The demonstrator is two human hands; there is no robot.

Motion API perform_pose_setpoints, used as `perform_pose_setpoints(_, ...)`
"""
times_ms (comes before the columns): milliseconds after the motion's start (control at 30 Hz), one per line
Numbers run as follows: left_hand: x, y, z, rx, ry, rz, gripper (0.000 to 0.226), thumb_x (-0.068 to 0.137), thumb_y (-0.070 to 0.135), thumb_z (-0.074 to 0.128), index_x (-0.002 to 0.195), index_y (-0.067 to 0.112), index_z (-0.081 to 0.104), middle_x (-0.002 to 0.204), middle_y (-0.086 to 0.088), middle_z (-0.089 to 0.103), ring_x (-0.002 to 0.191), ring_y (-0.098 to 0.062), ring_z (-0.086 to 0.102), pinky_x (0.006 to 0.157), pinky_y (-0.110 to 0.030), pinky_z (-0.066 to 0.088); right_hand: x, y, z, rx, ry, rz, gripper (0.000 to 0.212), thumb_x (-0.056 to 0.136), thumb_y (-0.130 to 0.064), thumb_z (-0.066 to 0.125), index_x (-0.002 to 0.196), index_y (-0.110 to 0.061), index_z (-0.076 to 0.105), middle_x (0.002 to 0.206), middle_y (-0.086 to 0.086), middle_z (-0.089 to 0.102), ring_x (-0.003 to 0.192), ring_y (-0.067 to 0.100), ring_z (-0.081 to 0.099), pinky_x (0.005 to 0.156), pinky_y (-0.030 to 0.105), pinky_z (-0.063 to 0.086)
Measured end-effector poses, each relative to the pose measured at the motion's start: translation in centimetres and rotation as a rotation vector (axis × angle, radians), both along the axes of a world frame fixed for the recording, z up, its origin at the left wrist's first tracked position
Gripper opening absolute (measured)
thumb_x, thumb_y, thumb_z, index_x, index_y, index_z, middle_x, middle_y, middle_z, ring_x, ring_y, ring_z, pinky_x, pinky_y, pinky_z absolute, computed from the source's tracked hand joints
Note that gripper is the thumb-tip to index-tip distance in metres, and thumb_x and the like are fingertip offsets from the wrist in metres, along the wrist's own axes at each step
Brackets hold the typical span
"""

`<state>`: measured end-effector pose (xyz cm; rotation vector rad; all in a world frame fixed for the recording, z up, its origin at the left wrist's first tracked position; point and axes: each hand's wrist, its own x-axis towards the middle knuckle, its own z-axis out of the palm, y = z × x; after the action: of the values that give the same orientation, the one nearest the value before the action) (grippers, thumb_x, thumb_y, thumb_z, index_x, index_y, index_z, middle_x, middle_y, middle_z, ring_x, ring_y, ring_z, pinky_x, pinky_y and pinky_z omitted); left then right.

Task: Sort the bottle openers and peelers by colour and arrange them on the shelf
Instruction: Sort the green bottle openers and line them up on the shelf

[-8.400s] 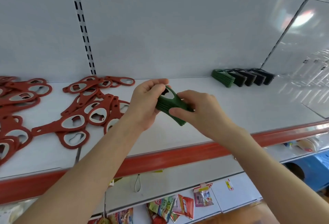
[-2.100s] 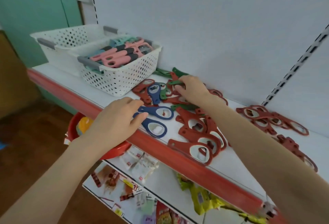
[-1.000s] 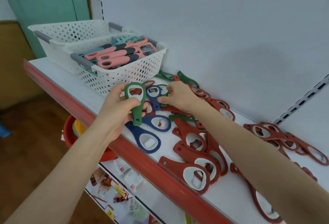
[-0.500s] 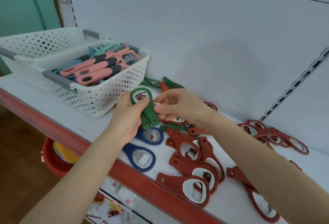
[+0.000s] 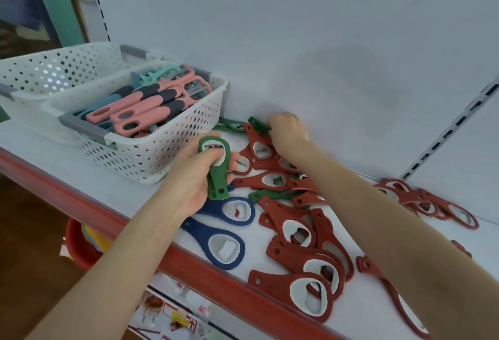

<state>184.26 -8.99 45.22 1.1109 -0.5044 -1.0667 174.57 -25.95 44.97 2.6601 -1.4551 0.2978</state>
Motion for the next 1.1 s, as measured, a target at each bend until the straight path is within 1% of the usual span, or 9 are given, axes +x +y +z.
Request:
perform_pose_setpoints(100,0.0,-0.4,0.2,0.01,0.022,-0.036,0.019,0.096,0.007,0.042,0.103,0.018,0.056,0.074,-0.012,0.071,0.057,-0.015,0.064,0.05,-0.024,0.049,-0.7,-0.1,-0.1,0.009,-0.01,0.009,0.031,0.087,0.007,0.042,0.11,-0.004,0.06,0.112,0.015,0.059,0.103,0.031,0.056,0.072,0.028,0.037)
perform_pose_setpoints(433,-0.4,-1.4,-0.2,0.027,0.007,-0.107,0.017,0.097,0.012,0.041,0.095,0.02,0.056,0.083,-0.015,0.067,0.059,-0.015,0.065,0.049,-0.023,0.049,-0.9,0.9,0.1,-0.121,0.019,0.002,0.026,0.086,0.006,0.044,0.105,-0.004,0.059,0.11,0.013,0.058,0.101,0.031,0.056,0.069,0.03,0.036)
perform_pose_setpoints(567,-0.4,-1.6,-0.3,0.041,0.106,-0.129,0.014,0.098,0.019,0.041,0.095,0.017,0.054,0.084,-0.015,0.066,0.06,-0.017,0.065,0.048,-0.023,0.051,-1.6,0.3,0.8,-0.097,-0.251,0.014,0.019,0.09,-0.005,0.048,0.102,-0.007,0.062,0.102,0.01,0.06,0.094,0.028,0.056,0.065,0.03,0.037)
perform_pose_setpoints(667,-0.6,-1.9,-0.1,0.058,0.221,-0.175,0.022,0.099,0.029,0.039,0.091,0.015,0.054,0.082,-0.012,0.066,0.07,-0.02,0.066,0.054,-0.026,0.053,-2.9,1.4,1.7,0.002,-0.557,0.171,0.015,0.088,-0.011,0.057,0.099,-0.006,0.067,0.094,0.009,0.066,0.085,0.024,0.059,0.073,0.033,0.046)
perform_pose_setpoints(800,-0.7,-2.3,0.4,0.044,0.295,-0.321,0.042,0.097,0.044,0.036,0.105,0.012,0.06,0.086,-0.009,0.069,0.073,-0.02,0.065,0.058,-0.027,0.054,-4.9,5.5,1.6,0.03,-0.661,0.42,0.011,0.082,-0.004,0.063,0.09,-0.002,0.07,0.085,0.007,0.068,0.079,0.015,0.059,0.072,0.022,0.047)
perform_pose_setpoints(900,-1.4,-2.2,0.8,0.03,0.239,-0.385,0.026,0.093,0.028,0.05,0.103,0.007,0.061,0.086,-0.011,0.068,0.069,-0.018,0.067,0.055,-0.025,0.055,-6.3,7.3,0.8,0.051,-0.646,0.584,0.011,0.082,0.0,0.061,0.089,-0.001,0.069,0.083,-0.002,0.063,0.079,0.005,0.056,0.074,0.01,0.044)
perform_pose_setpoints(1000,-1.6,-2.0,0.6,0.04,0.128,-0.354,0.02,0.088,0.006,0.053,0.105,0.003,0.063,0.091,-0.013,0.07,0.074,-0.015,0.069,0.054,-0.023,0.054,-7.6,7.6,0.8,0.14,-0.717,0.46,0.016,0.087,-0.002,0.058,0.099,-0.003,0.068,0.089,-0.013,0.059,0.082,-0.005,0.057,0.076,0.006,0.044)
perform_pose_setpoints(1033,-1.5,-1.9,0.5,0.041,0.126,-0.341,0.019,0.087,0.004,0.053,0.104,0.004,0.063,0.091,-0.012,0.071,0.075,-0.015,0.069,0.054,-0.024,0.054,-8.0,7.7,0.7,0.154,-0.68,0.389,0.018,0.089,-0.004,0.057,0.104,-0.004,0.067,0.093,-0.011,0.061,0.085,-0.002,0.058,0.079,0.007,0.043)
perform_pose_setpoints(1100,-1.2,-1.7,0.4,0.034,0.156,-0.325,0.016,0.088,0.002,0.05,0.098,0.006,0.062,0.085,-0.011,0.072,0.078,-0.016,0.069,0.057,-0.025,0.056,-8.9,7.6,0.4,0.193,-0.412,0.268,0.025,0.092,-0.016,0.055,0.113,-0.005,0.063,0.107,-0.002,0.064,0.092,0.01,0.058,0.081,0.01,0.038)
